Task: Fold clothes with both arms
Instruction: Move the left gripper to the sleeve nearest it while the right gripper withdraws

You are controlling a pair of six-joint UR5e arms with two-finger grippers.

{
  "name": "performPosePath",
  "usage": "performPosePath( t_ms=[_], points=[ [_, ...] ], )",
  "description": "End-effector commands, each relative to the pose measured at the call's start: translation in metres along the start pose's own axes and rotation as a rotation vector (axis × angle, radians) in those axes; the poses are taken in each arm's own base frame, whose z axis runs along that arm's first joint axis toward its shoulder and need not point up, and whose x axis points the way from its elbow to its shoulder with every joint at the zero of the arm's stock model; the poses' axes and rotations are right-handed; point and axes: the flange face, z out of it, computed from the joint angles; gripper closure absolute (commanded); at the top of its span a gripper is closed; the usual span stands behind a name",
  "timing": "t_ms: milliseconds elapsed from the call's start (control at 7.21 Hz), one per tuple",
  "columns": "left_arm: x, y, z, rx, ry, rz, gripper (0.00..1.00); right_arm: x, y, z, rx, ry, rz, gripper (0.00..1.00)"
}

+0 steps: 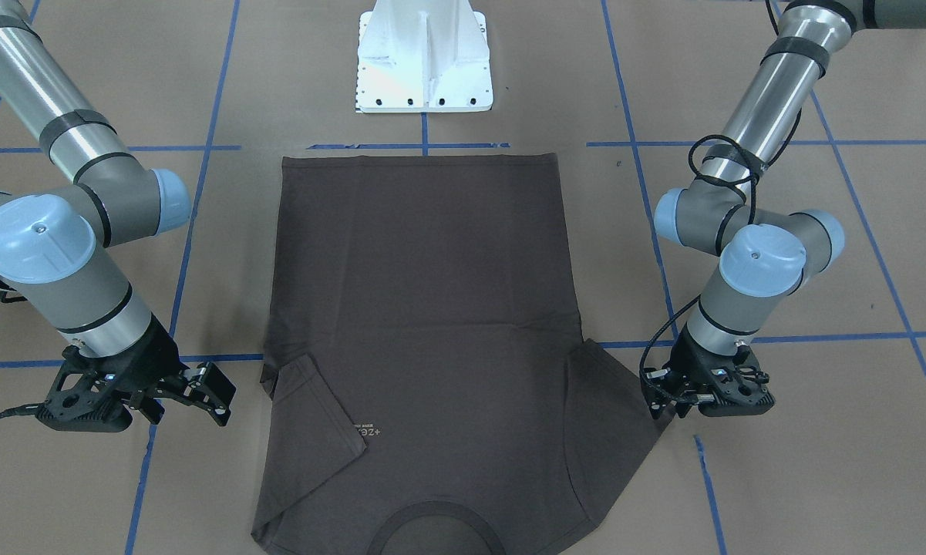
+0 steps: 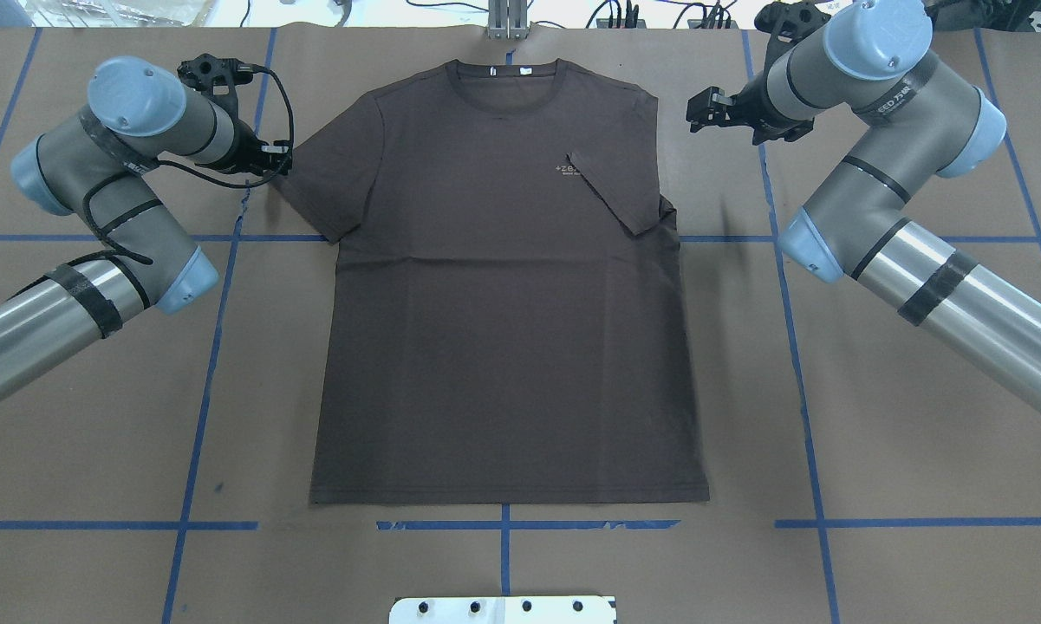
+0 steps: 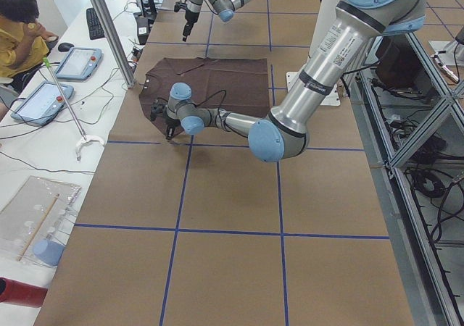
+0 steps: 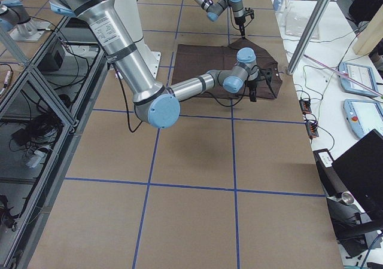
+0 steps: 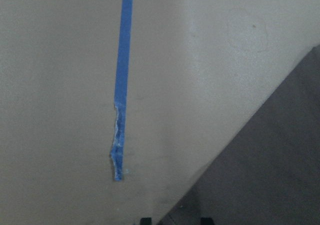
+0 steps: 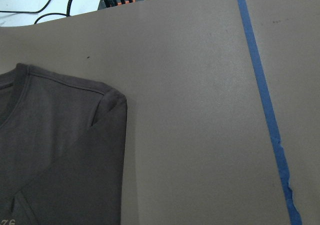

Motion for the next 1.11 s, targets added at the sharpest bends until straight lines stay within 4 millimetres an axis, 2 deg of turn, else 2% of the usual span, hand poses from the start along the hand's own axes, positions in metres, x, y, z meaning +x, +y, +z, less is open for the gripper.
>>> performPosePath(
  t_ms=[0,278,833,971],
  points=[
    [-0.0013,-0.0034,-0.0011,0.017,-0.008,-0.001,0.56,0.0001,-0.0002,0.0005,0.000,0.002,0.001,0.00],
    [-0.0055,-0.0015,0.0013,0.012,-0.013,-0.004,0.56,0.0018,-0.0006,0.0031,-0.002,0.007,0.003,0.00],
    [-0.0017,0.0015,0.0026,0.009,-0.009,0.000,0.56,0.0005,-0.0011,0.0034,-0.003,0.005,0.002,0.00],
    [-0.0007,0.0010,0.0024,0.009,-0.009,0.000,0.59,0.0026,-0.0005,0.0042,-0.004,0.007,0.003,0.00]
  ],
)
